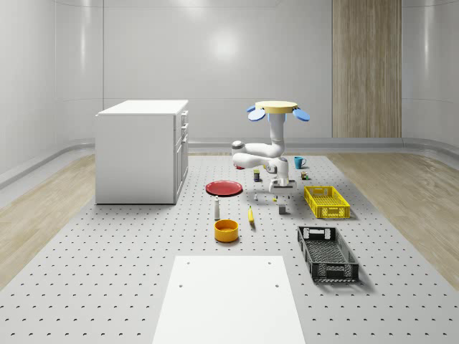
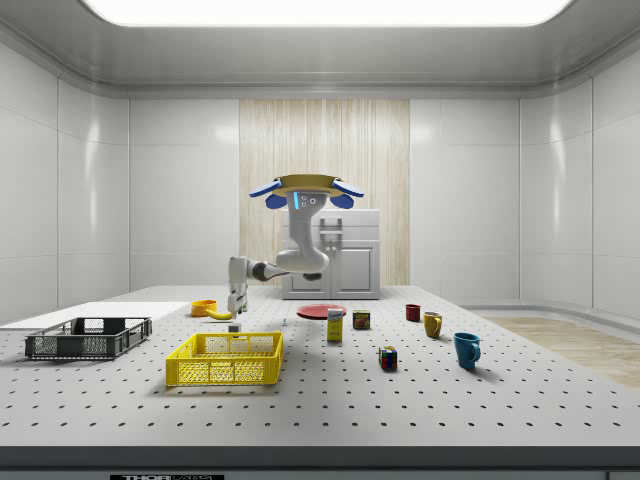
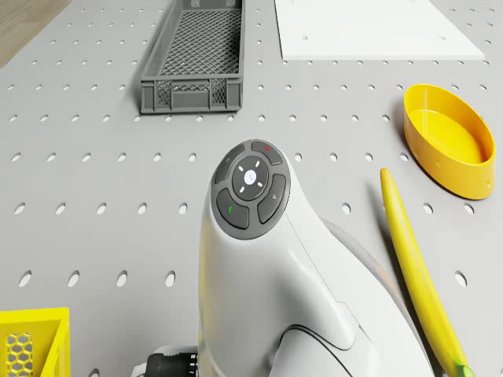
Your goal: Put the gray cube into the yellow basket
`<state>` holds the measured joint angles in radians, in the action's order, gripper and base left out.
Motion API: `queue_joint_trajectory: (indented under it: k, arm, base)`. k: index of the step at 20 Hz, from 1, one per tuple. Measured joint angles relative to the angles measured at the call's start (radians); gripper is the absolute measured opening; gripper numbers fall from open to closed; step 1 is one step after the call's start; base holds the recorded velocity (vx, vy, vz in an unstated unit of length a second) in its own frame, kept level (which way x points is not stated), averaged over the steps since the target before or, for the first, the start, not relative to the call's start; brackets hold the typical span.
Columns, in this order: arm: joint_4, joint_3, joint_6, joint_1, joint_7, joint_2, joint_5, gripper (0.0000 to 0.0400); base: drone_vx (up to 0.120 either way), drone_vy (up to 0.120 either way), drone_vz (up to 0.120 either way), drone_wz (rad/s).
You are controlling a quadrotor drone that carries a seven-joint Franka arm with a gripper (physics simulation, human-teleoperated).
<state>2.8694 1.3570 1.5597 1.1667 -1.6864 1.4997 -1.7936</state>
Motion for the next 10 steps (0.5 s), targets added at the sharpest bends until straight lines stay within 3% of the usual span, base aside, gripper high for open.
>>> queue_joint_trajectory:
  k: [10]
  arm:
    - [-0.021, -0.095, 0.048, -0.008, 0.021, 0.018, -0.086, 0.0400]
  base:
    - [0.000, 0.000, 0.000, 0.000]
